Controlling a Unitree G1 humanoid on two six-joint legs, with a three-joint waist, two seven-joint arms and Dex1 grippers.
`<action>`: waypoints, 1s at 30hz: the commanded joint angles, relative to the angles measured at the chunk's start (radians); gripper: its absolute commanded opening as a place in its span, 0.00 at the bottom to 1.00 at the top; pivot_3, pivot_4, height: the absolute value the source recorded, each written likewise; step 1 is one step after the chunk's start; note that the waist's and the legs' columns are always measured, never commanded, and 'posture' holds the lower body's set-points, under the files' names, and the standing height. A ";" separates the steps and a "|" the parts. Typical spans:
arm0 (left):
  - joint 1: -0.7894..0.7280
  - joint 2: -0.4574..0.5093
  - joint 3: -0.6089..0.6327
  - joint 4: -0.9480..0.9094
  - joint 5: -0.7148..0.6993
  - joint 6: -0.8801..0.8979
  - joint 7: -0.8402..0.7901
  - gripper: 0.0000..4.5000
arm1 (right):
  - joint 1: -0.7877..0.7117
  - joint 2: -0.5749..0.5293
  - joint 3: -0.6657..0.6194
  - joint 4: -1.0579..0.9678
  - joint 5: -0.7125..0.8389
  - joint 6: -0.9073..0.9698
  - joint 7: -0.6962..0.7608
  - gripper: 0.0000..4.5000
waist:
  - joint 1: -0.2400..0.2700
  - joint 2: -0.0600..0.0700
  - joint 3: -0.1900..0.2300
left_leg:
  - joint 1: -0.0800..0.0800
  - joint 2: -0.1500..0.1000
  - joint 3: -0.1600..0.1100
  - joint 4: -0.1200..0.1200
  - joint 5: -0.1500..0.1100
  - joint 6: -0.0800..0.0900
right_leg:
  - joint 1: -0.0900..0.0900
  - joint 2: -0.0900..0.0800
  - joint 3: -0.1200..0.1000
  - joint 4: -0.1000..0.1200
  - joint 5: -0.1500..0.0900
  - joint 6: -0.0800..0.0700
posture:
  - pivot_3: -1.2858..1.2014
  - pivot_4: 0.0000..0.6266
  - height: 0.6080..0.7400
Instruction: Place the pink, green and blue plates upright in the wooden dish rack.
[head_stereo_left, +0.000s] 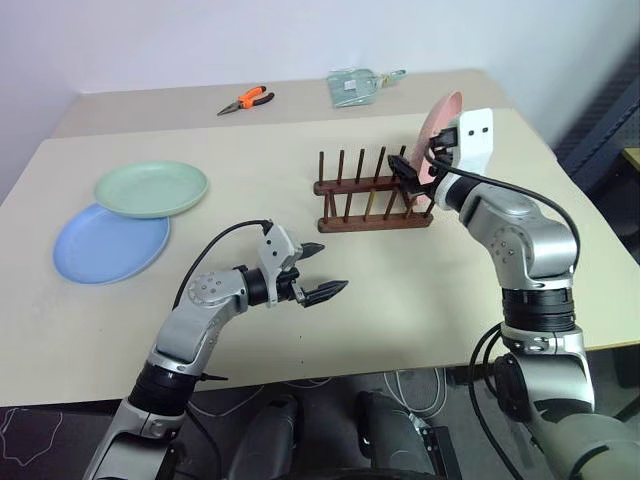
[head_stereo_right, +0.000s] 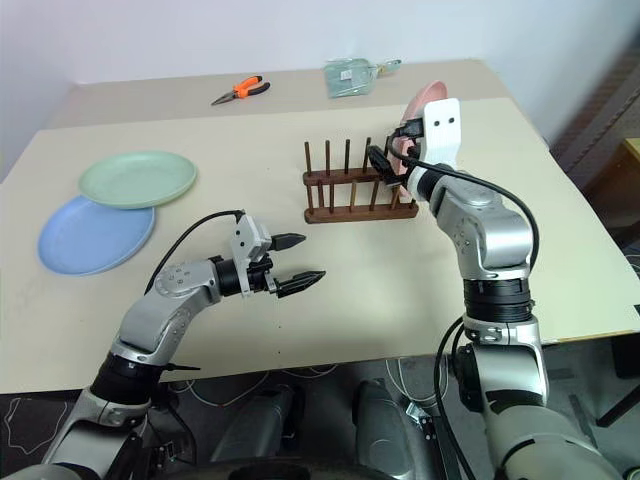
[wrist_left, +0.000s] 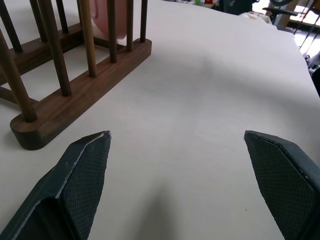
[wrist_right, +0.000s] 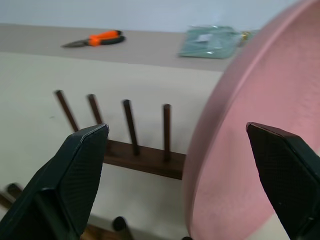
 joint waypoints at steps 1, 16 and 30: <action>0.002 -0.001 -0.004 -0.021 0.001 -0.015 0.002 0.98 | -0.038 0.016 -0.018 0.010 -0.042 -0.038 -0.046 0.72 | 0.000 0.000 0.000 | 0.000 0.000 0.000 0.000 0.000 0.000 | 0.000 0.000 0.000 0.000 0.000 0.000 | 0.52 0.24 0.98; 0.006 0.006 -0.006 -0.023 0.006 -0.019 0.001 0.98 | -0.059 0.062 -0.101 -0.012 -0.022 -0.046 -0.096 0.01 | -0.002 0.000 0.000 | 0.000 0.000 0.000 0.000 0.000 0.000 | 0.000 0.000 0.000 0.001 0.000 0.000 | 0.52 0.24 0.98; 0.022 0.012 0.007 -0.035 0.000 -0.020 0.000 0.98 | -0.037 -0.050 -0.358 -0.290 0.509 0.049 0.201 0.01 | -0.001 0.001 0.000 | 0.000 0.000 0.000 -0.001 0.000 0.000 | -0.001 0.000 0.000 0.001 0.000 0.000 | 0.52 0.24 0.98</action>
